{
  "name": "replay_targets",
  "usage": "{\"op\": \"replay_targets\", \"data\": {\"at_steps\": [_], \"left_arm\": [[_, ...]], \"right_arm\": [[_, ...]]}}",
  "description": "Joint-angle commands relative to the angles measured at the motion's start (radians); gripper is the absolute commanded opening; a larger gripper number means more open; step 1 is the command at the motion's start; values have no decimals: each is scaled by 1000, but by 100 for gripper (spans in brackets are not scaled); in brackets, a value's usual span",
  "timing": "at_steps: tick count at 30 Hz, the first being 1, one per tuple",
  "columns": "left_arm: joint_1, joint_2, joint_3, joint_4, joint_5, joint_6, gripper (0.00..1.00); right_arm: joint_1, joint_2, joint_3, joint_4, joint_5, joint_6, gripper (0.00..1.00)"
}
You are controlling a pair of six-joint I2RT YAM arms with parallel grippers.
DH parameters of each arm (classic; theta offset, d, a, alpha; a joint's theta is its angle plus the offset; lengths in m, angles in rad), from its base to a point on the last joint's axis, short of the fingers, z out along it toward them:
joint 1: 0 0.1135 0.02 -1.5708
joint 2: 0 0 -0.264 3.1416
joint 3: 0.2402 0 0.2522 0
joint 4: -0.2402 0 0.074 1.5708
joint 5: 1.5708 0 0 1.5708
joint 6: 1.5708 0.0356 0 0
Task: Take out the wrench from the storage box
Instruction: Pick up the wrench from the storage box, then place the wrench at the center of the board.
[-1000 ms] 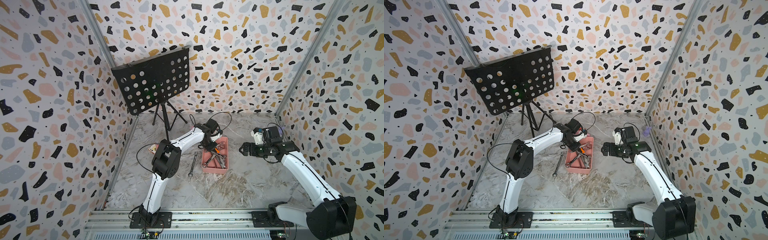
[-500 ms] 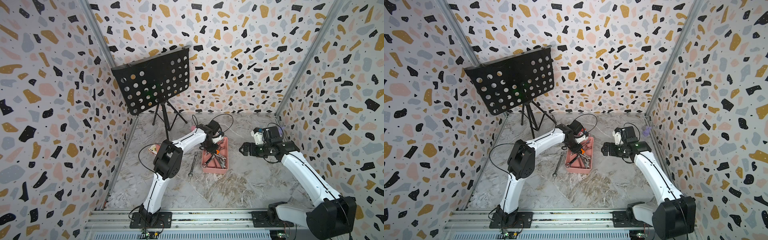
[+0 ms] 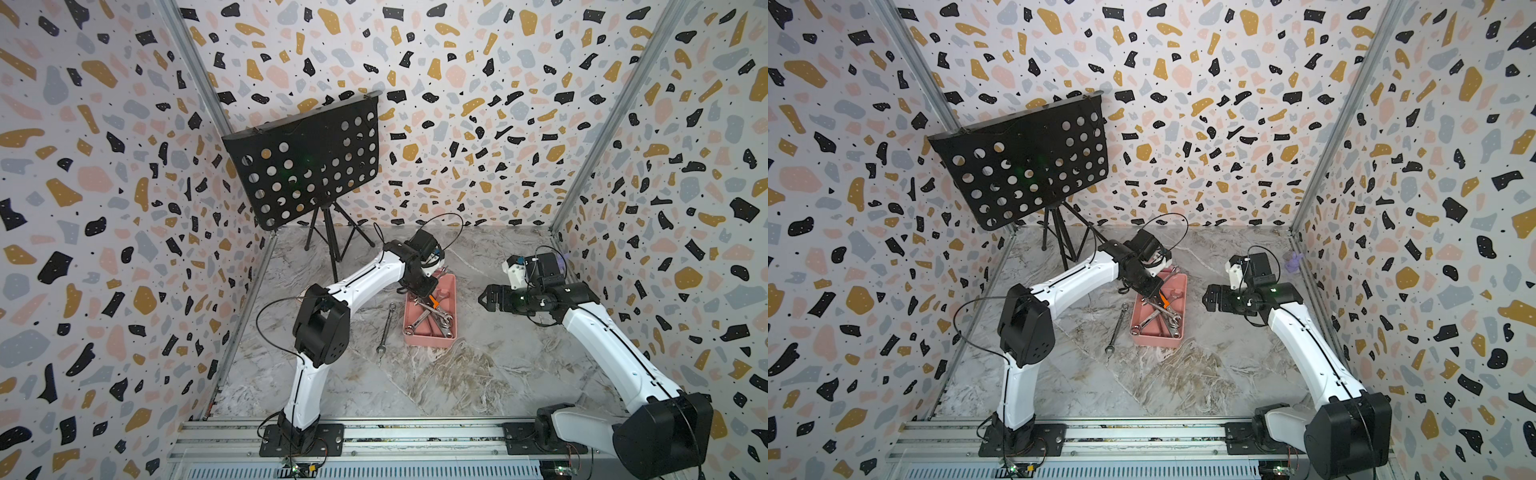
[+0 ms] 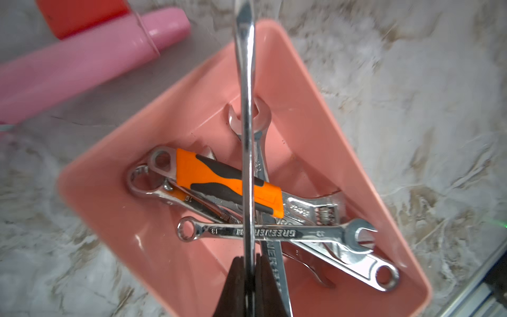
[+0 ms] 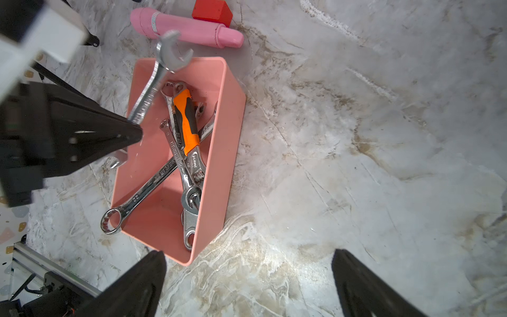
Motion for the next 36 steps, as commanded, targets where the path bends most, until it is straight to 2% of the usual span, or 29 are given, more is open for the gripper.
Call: {"op": "replay_targets", "data": {"at_steps": [1, 5, 11, 17, 21, 25, 36], "left_arm": [[-9, -116, -41, 13, 2, -87, 0], [-9, -256, -168, 56, -31, -177, 0], [-3, -529, -507, 190, -150, -310, 0], [102, -682, -796, 319, -78, -374, 0], [186, -686, -924, 436, 24, -393, 0], [233, -646, -1007, 523, 69, -353, 0], [308, -488, -1059, 599, 120, -275, 0]], "right_arm": [[-4, -5, 7, 2, -17, 5, 100], [-4, -3, 4, 11, -30, 11, 100], [-3, 4, -5, 44, -63, 36, 100], [-2, 1, -19, 63, -86, 44, 100], [-4, -6, -28, 71, -92, 53, 100], [-4, -22, -42, 66, -83, 56, 100], [-3, -28, -51, 63, -72, 58, 100]]}}
